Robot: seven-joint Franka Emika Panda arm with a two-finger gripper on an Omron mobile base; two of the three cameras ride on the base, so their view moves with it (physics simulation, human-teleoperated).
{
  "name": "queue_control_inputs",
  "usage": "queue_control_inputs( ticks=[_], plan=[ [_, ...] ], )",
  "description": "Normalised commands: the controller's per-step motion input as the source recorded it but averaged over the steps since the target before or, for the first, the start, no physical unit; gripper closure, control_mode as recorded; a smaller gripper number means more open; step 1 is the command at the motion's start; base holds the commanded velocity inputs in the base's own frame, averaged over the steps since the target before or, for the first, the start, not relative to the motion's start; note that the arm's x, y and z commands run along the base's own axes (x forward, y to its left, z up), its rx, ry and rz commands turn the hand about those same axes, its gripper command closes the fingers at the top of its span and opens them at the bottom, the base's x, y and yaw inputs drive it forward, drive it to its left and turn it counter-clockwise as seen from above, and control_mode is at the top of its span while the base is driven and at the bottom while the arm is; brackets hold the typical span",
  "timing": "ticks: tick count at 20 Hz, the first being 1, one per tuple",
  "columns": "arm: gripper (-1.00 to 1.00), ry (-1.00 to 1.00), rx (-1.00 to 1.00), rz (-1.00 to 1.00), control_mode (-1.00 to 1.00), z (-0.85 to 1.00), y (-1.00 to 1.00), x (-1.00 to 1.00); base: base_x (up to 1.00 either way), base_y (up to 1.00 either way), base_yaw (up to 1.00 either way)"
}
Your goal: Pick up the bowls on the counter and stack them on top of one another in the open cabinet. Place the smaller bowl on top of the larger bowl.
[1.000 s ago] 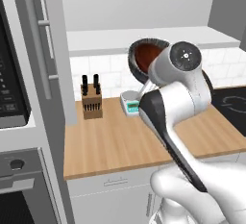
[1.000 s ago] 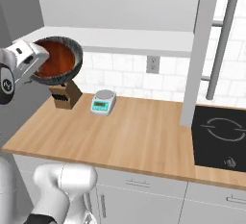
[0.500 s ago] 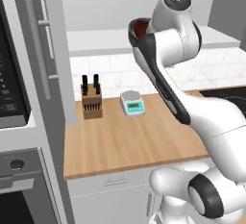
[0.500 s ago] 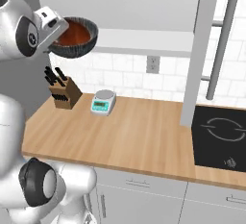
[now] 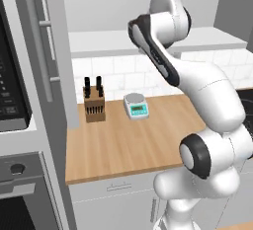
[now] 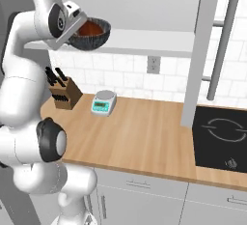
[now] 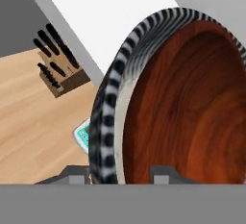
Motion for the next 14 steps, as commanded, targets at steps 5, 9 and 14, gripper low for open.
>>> queue_control_inputs(
  ticks=[5, 9, 14],
  plan=[
    [-1.0, 0.0, -0.13, 0.14, -1.0, -0.39, -0.1, 1.0, 0.0, 0.0, 0.0],
    [-1.0, -0.03, -0.06, 0.17, -1.0, -0.05, -0.03, 0.39, 0.0, 0.0, 0.0],
    [-1.0, -0.19, -0.06, 0.09, -1.0, -0.01, 0.01, -0.76, 0.0, 0.0, 0.0]
  ],
)
